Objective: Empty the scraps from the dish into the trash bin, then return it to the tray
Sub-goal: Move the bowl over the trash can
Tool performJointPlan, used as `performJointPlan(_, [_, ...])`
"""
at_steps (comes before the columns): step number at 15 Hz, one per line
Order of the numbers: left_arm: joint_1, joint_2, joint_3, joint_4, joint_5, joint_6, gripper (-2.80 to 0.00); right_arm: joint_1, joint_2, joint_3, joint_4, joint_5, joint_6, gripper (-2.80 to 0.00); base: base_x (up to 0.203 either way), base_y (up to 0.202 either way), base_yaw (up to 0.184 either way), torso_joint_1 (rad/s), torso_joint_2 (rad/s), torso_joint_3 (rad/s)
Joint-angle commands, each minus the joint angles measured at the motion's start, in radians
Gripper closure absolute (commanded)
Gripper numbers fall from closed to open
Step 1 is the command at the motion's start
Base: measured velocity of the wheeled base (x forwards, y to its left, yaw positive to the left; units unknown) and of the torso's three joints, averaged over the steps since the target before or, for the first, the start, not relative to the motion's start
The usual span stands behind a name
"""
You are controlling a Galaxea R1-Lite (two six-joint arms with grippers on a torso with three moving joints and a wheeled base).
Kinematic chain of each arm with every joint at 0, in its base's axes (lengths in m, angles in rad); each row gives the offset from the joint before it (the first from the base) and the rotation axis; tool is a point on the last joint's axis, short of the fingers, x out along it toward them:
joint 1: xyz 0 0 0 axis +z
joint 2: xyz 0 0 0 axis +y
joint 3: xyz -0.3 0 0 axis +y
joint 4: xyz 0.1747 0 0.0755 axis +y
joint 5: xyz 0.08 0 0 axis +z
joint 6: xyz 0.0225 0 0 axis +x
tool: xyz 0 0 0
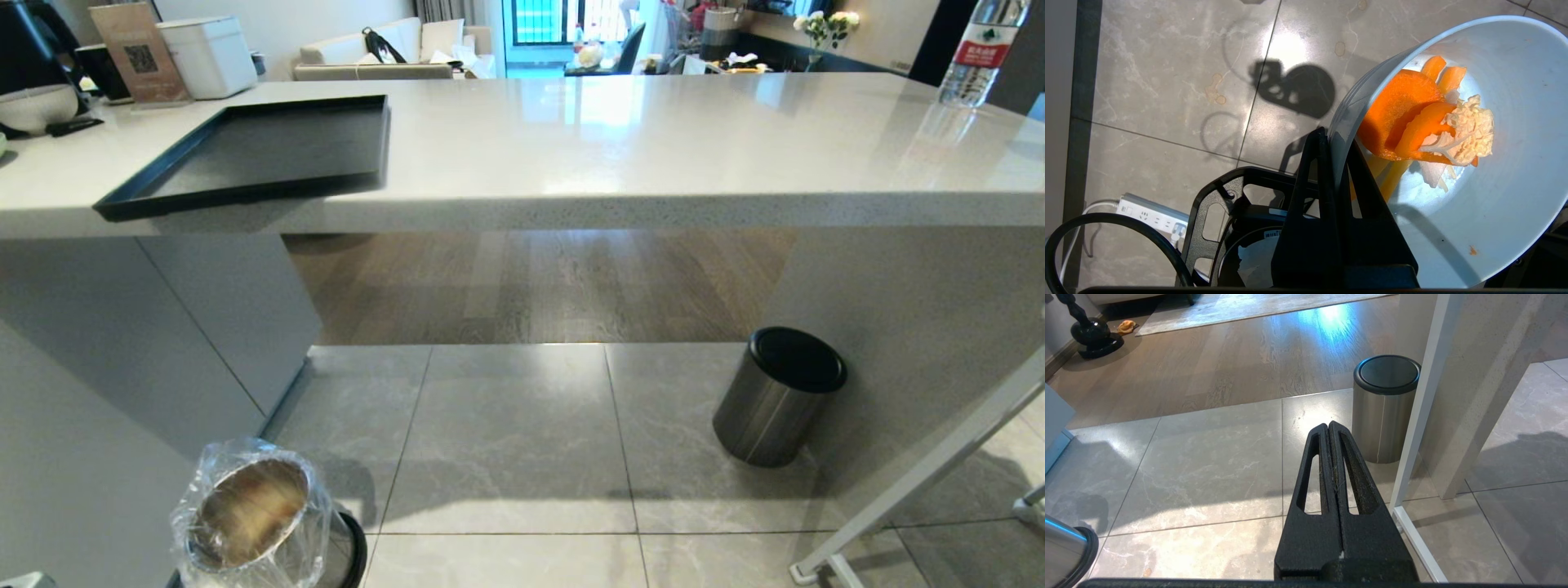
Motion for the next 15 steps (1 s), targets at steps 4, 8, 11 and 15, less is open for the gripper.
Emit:
performJointPlan(4, [-0.001, 0.002, 0.000, 0.002, 0.001, 0.000, 0.00, 0.000, 0.001, 0.000, 0.000, -0.001, 0.001, 0.00, -0.002, 0.000, 0.017, 0.001, 0.00, 0.001])
performJointPlan(8, [-0.002, 0.002, 0.000, 0.002, 0.001, 0.000, 0.00, 0.000, 0.001, 0.000, 0.000, -0.001, 0.000, 0.00, -0.003, -0.004, 0.166, 0.002, 0.00, 0.003])
performJointPlan(11, [0.000, 0.000, 0.000, 0.002, -0.001, 0.000, 0.00, 0.000, 0.001, 0.000, 0.000, -0.002, 0.000, 0.00, 0.000, -0.009, 0.174, 0.003, 0.00, 0.004])
performJointPlan(15, [0.002, 0.000, 0.000, 0.002, -0.001, 0.001, 0.00, 0.000, 0.001, 0.000, 0.000, -0.001, 0.002, 0.00, 0.001, -0.009, 0.175, 0.003, 0.00, 0.001])
